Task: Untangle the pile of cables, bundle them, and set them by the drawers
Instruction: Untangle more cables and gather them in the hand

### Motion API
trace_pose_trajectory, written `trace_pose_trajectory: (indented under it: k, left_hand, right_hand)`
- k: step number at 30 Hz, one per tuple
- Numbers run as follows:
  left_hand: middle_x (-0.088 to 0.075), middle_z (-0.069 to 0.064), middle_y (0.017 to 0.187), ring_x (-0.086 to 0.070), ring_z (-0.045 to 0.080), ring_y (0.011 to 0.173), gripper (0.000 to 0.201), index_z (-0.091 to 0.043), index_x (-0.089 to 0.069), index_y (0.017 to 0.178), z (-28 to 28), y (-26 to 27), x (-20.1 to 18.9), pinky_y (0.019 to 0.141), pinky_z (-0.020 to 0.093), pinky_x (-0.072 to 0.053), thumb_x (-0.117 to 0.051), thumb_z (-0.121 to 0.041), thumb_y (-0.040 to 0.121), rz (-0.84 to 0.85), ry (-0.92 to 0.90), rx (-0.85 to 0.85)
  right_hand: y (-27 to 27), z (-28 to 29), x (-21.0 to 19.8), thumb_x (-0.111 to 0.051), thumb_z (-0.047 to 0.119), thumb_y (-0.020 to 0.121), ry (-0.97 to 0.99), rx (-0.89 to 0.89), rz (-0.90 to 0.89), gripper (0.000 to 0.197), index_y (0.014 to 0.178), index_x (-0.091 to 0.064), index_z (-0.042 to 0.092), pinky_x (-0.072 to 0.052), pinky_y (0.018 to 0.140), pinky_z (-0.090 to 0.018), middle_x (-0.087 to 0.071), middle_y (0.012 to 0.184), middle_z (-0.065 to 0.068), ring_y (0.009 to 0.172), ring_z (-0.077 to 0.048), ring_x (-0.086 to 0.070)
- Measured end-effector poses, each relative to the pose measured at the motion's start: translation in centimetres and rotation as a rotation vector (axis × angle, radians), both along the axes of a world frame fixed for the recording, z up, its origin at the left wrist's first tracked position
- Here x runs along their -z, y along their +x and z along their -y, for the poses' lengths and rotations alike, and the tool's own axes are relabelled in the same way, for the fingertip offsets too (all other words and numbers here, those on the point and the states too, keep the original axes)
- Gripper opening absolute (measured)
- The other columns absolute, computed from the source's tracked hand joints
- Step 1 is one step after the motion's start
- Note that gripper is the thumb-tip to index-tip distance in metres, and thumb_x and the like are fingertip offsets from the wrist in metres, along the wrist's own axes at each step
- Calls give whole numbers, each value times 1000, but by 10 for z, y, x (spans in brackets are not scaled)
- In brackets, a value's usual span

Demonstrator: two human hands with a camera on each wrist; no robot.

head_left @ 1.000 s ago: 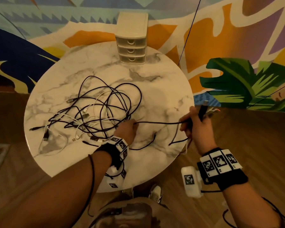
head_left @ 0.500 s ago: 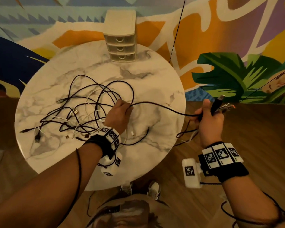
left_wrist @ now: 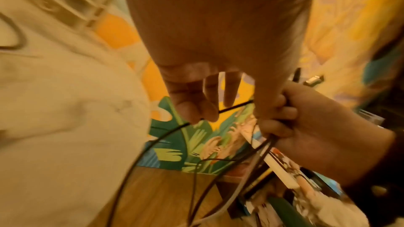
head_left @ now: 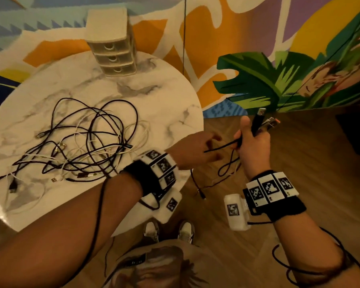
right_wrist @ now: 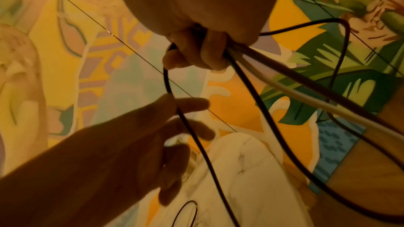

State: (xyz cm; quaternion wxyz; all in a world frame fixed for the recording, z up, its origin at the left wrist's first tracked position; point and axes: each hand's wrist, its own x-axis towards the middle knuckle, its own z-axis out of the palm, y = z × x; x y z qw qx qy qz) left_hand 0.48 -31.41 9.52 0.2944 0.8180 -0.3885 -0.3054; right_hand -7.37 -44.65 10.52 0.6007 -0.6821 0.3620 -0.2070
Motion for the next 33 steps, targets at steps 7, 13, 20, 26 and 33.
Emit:
trace_pose_trajectory:
  k: [7, 13, 20, 26, 33]
  left_hand:
    - [-63, 17, 115, -60, 28, 100, 28, -4, -58, 116, 34, -15, 47, 84, 29, -46, -48, -20, 96, -67, 205, 28]
    - [-37, 13, 138, -45, 32, 124, 56, -12, -37, 140, 47, -26, 65, 103, 38, -37, -58, -24, 90, 2, 267, -47]
    - [-60, 4, 111, -55, 11, 101, 32, 0, -57, 119, 98, -55, -31, 87, 8, -43, -57, -1, 88, -232, -335, 156]
    - [-50, 3, 73, -51, 12, 63, 26, -13, -50, 79, 108, -63, -57, 60, 25, -44, -33, -6, 98, -714, -489, -143]
    - [-32, -11, 40, -25, 6, 35, 49, -22, -37, 47, 106, -29, -79, 39, 17, -23, -46, -14, 95, -335, -483, -161]
  right_hand:
    - [-46, 42, -1, -36, 43, 100, 5, -39, 10, 42, 100, -70, 18, -34, 41, -13, -50, 48, -5, 37, -4, -45]
    - [-67, 53, -8, -35, 41, 101, 68, -31, 56, 46, 93, -70, 11, -35, 40, -17, -60, 55, -4, 41, -9, -48]
    - [-52, 52, -25, -39, 37, 100, -120, -176, 88, 40, 86, -73, 21, -50, 78, -19, -70, 90, 10, 86, 0, -64]
    - [-57, 66, -24, -44, 59, 87, 179, -387, 218, 50, 115, -62, 22, -49, 57, -22, -68, 95, -9, 69, -14, -65]
    - [-60, 49, 67, -65, 28, 88, 94, -670, -182, 29, 70, -57, 7, -36, 53, -15, -49, 59, 3, 52, -6, -43]
